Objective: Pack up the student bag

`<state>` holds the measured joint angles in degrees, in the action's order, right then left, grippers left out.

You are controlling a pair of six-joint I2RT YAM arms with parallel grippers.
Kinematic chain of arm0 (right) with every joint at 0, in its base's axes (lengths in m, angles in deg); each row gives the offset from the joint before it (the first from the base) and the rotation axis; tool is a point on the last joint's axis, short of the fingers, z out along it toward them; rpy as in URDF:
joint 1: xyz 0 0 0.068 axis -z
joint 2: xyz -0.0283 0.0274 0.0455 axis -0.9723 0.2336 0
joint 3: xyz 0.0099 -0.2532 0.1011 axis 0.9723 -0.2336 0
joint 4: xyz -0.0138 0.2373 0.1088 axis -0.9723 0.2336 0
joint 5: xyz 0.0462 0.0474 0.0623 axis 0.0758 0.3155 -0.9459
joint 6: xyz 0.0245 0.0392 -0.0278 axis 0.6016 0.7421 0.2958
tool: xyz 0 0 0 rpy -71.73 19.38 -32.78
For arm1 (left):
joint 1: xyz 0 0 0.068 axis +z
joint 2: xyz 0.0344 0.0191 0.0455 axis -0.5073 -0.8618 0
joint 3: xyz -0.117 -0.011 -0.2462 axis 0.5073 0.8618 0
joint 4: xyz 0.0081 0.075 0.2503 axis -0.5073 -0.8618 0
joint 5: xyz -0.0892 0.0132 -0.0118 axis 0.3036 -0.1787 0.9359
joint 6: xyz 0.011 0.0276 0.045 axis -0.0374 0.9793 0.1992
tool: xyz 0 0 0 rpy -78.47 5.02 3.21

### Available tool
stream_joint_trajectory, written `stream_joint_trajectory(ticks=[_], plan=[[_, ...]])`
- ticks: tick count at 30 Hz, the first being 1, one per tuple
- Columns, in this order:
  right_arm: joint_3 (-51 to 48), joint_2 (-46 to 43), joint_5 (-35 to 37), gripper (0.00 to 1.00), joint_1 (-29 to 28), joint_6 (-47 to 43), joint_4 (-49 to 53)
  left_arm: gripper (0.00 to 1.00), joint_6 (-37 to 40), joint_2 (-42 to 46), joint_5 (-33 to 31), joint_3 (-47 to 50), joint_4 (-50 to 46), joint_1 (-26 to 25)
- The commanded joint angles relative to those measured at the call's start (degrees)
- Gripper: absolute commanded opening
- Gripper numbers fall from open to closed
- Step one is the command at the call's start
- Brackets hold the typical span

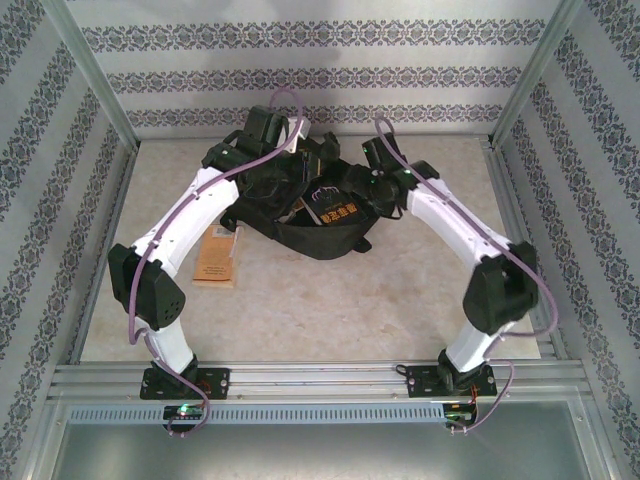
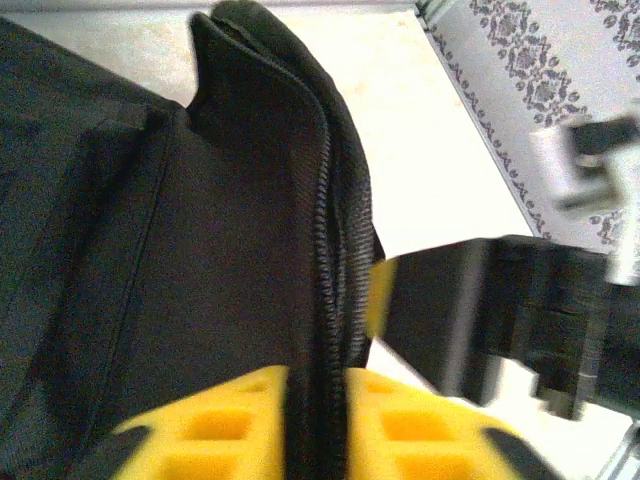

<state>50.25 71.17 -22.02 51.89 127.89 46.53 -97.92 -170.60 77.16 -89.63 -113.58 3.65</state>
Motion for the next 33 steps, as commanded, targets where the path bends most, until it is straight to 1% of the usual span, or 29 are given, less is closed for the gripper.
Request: stream_joint_trajectory(ticks=[1,5,6,7,9,12,14,17,18,20,23,26,28,31,33], plan=[[-4.7,-10.7,9.6,0.88,1.1,-2.3,1.0,0.46,-0.5,0.7,2.3,2.7,0.8,-0.9],[-10.2,-17.0,10.8,0.88,2.5,-5.4,-0.3,0.69,0.9,6.5,-1.3,6.9,1.3,-0.8],[-11.3,-18.1,10.9,0.87,2.2,-6.9,-1.1,0.72,1.6,7.8,-2.9,7.5,0.4,-0.6],[-12.1,-19.0,11.5,0.86,1.6,-8.3,-1.8,0.74,2.0,8.7,-4.5,8.3,-0.4,-0.1],[-13.6,-20.5,13.3,0.85,-1.0,-11.9,-3.5,0.74,0.1,11.7,-7.9,13.2,0.3,2.5],[-14.9,-20.7,14.6,0.80,-6.3,-17.8,-5.6,0.75,-5.2,16.7,-11.3,24.8,4.3,8.9],[-15.4,-20.2,14.8,0.77,-9.4,-20.2,-6.2,0.77,-8.4,18.6,-11.3,32.0,7.3,13.3],[-17.0,-19.6,12.1,0.70,-12.0,-21.5,-8.3,0.79,-14.3,19.2,-11.7,40.7,11.7,17.6],[-17.4,-19.4,11.0,0.67,-12.6,-21.4,-9.1,0.80,-16.4,19.0,-12.8,42.8,12.9,18.5],[-17.7,-18.5,8.5,0.64,-13.8,-21.7,-10.0,0.81,-20.2,18.2,-14.2,46.1,14.9,19.6],[-17.7,-17.4,5.7,0.59,-15.5,-22.0,-10.6,0.82,-25.6,16.1,-14.6,50.4,18.2,19.6],[-18.8,-17.8,3.2,0.58,-16.4,-21.9,-12.6,0.84,-28.5,14.6,-16.3,54.1,21.2,19.8],[-19.6,-18.3,1.1,0.58,-16.8,-22.3,-13.8,0.84,-29.8,13.8,-15.5,56.8,24.4,20.0],[-20.3,-18.7,0.7,0.58,-17.1,-22.4,-13.8,0.83,-31.7,12.7,-12.8,59.7,26.5,19.9],[-20.8,-19.0,0.5,0.58,-17.2,-22.4,-13.8,0.83,-32.8,13.8,-11.4,62.6,28.2,19.8]])
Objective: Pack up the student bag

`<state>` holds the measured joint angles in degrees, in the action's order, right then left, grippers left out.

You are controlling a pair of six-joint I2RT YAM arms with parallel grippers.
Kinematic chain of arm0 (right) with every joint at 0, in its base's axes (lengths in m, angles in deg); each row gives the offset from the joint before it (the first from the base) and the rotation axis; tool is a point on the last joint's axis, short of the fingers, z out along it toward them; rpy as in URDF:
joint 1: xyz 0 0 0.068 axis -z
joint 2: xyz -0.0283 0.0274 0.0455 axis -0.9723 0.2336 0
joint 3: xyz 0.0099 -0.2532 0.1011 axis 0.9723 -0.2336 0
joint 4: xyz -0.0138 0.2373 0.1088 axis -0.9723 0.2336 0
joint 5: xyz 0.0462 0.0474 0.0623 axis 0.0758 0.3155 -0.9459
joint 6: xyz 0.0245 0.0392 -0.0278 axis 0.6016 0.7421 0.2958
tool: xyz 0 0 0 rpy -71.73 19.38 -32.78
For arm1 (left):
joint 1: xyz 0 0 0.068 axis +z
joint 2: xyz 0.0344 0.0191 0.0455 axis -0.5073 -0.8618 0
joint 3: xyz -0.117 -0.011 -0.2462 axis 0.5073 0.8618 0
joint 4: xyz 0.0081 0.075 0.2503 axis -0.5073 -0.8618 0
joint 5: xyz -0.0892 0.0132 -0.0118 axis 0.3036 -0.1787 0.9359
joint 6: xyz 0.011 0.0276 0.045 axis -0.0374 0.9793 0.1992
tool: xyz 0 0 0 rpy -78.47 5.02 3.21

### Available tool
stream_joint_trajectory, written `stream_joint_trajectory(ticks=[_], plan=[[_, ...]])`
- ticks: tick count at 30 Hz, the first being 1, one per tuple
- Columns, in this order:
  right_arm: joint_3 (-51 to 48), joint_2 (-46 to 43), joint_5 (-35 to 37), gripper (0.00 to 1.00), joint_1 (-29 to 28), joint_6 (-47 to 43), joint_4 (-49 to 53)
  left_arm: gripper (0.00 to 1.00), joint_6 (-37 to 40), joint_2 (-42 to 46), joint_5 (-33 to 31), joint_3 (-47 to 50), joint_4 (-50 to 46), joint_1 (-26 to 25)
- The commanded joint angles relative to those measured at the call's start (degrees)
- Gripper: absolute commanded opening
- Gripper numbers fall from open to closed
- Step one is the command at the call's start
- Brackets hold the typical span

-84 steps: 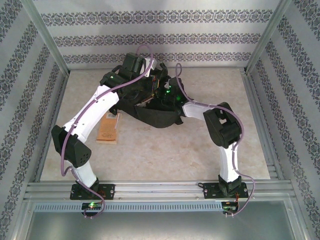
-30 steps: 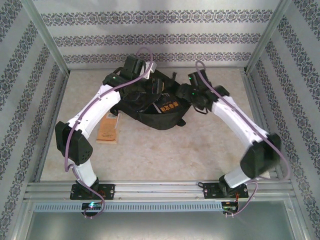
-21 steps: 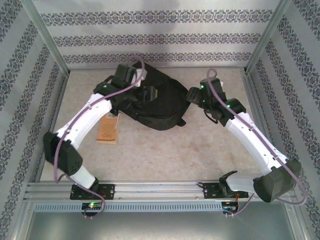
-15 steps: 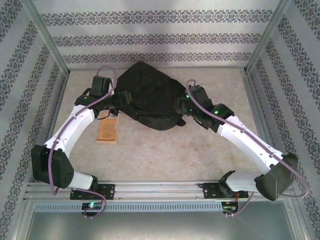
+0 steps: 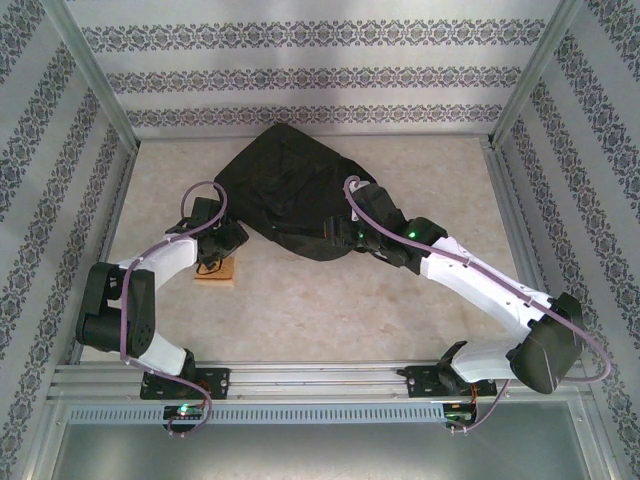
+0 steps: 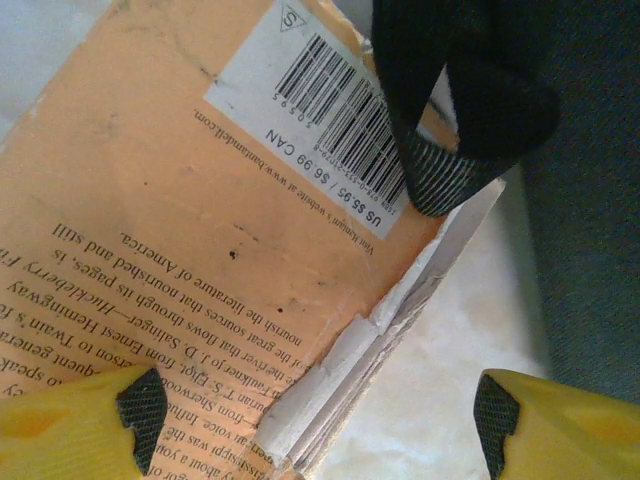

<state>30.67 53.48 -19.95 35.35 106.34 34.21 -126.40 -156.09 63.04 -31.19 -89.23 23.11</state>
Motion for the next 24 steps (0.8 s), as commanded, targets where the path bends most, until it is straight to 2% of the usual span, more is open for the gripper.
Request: stream_joint_trajectory(ticks=[1,4,9,12,14,19,21,24], plan=[[-1.4,-1.5,-1.6,0.59,-0.6,-1.0,-1.4,0.83,-4.7,0.5,3.6,5.8,4.3,0.2],[-1.9,-1.6,-2.8,0.60,-0.7,-1.2,-1.9,0.83,-5.2,5.3,5.3,9.7,2.9,-1.7],[-1.4,0.3,-5.1,0.59,-0.7,-0.9,-1.8,0.83,-8.8,14.5,8.8,17.4,-0.3,-8.8],[-0.8,1.7,-8.0,0.55,-0.7,-1.6,-2.4,0.83,-10.9,20.7,9.8,19.5,-6.2,-13.3],[0.1,3.2,-10.3,0.49,-0.7,-2.0,-2.4,0.83,-10.2,25.7,10.3,19.0,-10.5,-13.6],[3.5,8.8,-17.8,0.42,-2.9,-1.1,-1.9,0.85,-0.8,34.8,4.0,11.3,-24.0,-13.6],[5.0,11.6,-18.1,0.39,-4.9,1.0,-1.6,0.86,1.8,35.4,1.6,9.5,-26.0,-13.5],[6.1,16.9,-19.9,0.38,-7.9,5.6,-4.1,0.85,1.8,33.4,0.4,11.4,-23.2,-12.3]])
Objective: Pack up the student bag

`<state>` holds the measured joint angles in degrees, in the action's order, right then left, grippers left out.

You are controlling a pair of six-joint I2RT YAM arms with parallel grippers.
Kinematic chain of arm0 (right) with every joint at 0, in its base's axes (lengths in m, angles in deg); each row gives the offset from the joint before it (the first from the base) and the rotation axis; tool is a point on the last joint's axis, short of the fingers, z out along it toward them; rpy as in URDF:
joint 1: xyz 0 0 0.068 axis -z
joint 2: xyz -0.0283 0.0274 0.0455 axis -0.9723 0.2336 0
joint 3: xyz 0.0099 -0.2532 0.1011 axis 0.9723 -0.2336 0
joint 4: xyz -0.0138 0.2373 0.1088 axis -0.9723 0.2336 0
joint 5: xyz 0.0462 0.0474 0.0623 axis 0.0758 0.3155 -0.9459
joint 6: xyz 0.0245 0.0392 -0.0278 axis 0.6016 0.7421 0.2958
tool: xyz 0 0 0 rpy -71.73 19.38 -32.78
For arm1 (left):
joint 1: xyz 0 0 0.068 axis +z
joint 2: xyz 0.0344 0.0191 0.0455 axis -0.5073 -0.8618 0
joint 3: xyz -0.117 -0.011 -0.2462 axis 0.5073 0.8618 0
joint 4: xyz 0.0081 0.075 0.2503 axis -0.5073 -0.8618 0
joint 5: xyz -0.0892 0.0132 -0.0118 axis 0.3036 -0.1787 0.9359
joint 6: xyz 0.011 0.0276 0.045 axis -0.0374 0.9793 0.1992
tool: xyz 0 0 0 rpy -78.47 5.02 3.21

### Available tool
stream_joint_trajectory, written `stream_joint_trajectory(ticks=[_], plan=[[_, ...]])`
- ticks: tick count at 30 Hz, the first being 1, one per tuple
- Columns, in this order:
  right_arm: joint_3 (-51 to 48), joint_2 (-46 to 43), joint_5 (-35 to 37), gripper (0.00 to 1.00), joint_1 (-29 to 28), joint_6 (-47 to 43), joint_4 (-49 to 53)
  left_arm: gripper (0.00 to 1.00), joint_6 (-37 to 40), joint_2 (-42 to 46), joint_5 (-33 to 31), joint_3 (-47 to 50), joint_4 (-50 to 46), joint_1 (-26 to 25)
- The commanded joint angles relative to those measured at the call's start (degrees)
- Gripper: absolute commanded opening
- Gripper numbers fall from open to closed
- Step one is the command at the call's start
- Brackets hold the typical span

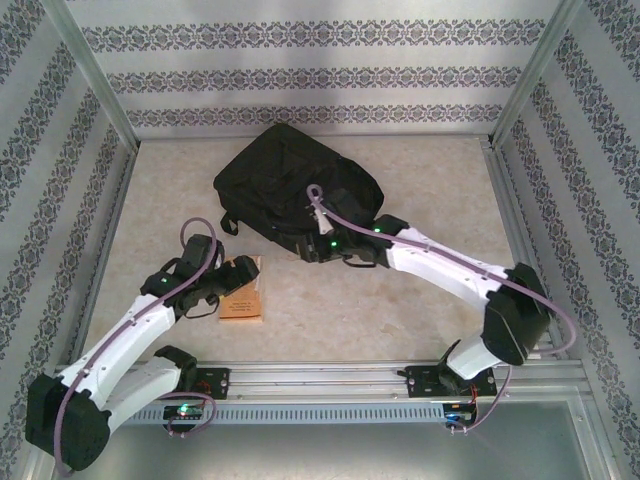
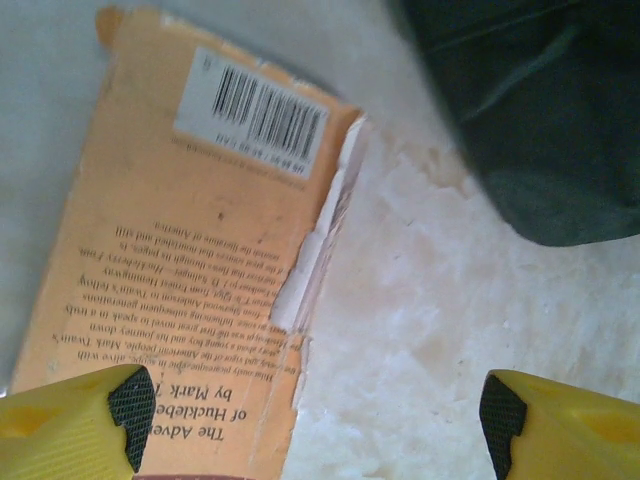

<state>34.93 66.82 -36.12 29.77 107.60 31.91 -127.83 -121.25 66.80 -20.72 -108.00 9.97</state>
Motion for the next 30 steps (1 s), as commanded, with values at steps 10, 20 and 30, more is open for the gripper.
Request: stream_joint_trajectory(ticks=[10,20,30], plan=[[9.9,21.7,-6.8,0.45,-6.1,17.4,-7.7,0.81,3.2,-6.9,-7.8,7.8,10.5,10.4],[18.3,32.2,-9.6,0.47,-6.1,19.9,-6.1,0.62,0.5,-14.8,2.2,15.2,27.5,11.1],[21.2,36.2,-12.3,0.47,-6.4,20.8,-6.5,0.58,-1.2,-13.8,6.1,18.0,31.2,11.2]])
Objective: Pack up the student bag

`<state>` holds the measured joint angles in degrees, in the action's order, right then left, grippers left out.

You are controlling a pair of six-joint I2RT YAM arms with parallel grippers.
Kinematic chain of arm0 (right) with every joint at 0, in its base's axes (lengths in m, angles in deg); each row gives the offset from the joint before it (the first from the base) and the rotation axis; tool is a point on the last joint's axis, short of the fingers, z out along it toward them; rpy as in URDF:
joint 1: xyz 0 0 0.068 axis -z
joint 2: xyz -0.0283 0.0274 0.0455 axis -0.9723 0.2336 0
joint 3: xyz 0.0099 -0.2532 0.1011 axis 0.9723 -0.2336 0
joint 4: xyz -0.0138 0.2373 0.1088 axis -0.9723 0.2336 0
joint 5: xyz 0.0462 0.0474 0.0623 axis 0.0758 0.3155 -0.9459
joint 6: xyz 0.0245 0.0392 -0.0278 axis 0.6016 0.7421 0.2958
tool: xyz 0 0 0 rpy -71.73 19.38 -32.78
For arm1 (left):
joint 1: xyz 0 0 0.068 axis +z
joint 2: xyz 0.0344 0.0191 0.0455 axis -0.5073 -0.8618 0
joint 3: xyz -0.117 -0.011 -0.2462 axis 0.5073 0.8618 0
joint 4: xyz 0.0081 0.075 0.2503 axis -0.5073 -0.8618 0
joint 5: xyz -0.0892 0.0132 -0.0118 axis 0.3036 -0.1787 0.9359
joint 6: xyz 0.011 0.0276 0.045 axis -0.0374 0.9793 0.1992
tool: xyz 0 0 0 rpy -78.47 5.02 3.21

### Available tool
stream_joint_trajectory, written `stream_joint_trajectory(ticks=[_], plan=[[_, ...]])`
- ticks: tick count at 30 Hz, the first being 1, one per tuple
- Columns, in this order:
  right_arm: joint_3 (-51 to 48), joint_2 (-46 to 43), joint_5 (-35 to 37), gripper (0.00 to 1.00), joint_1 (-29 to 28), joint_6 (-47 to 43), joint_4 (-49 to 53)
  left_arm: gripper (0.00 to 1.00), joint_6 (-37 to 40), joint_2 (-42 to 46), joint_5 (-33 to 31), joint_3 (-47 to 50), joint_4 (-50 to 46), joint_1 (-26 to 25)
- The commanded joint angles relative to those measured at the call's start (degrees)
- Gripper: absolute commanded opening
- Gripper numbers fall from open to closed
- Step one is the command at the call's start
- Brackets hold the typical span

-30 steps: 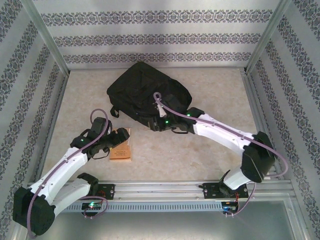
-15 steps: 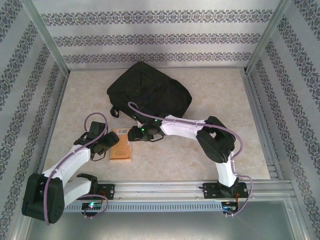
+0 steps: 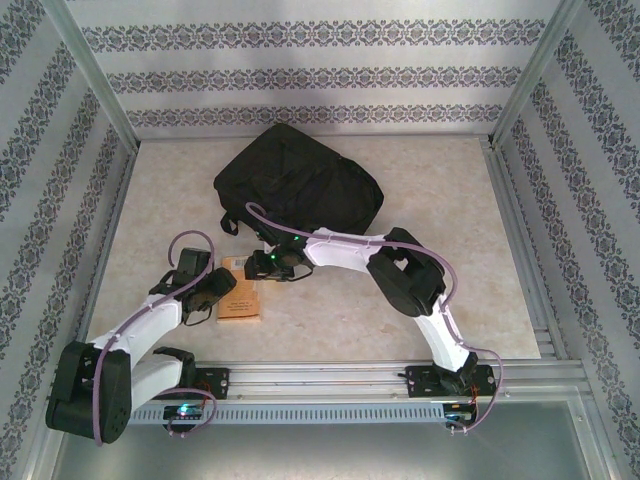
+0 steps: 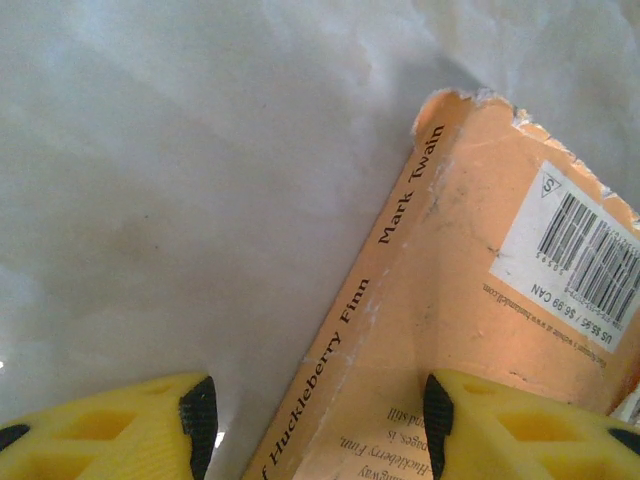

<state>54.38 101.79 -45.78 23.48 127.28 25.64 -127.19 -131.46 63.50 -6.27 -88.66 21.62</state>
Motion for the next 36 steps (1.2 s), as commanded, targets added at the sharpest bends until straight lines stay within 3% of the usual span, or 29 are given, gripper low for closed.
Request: stream_joint_trajectory(ticks=[1,11,21,27,29,36], plan=[[2.0,1.2,-3.4,0.47,-0.2,1.4,-0.6,0.58,-2.0,-3.9,9.7,3.7,12.4,-0.5],[2.1,-4.0,-4.2,0.41,-0.6,0.7,-0.1,0.56,-1.9,-4.6,10.8,4.5,13.6,-0.5],[3.7,1.6,-9.4,0.36,-0.7,2.5,-4.3,0.50,-3.5,-6.6,14.3,5.1,17.6,-0.5],[4.5,3.2,-5.6,0.17,0.1,-0.6,-1.3,0.47,-4.4,-5.3,15.8,5.2,17.6,-0.5],[3.5,2.4,-4.2,0.03,0.7,-1.7,-1.2,0.47,-4.2,-3.8,15.5,4.9,15.7,-0.5],[-1.4,-6.1,-4.0,0.00,2.6,-7.6,-0.3,0.67,0.8,8.2,11.2,-1.7,-2.2,-0.5]])
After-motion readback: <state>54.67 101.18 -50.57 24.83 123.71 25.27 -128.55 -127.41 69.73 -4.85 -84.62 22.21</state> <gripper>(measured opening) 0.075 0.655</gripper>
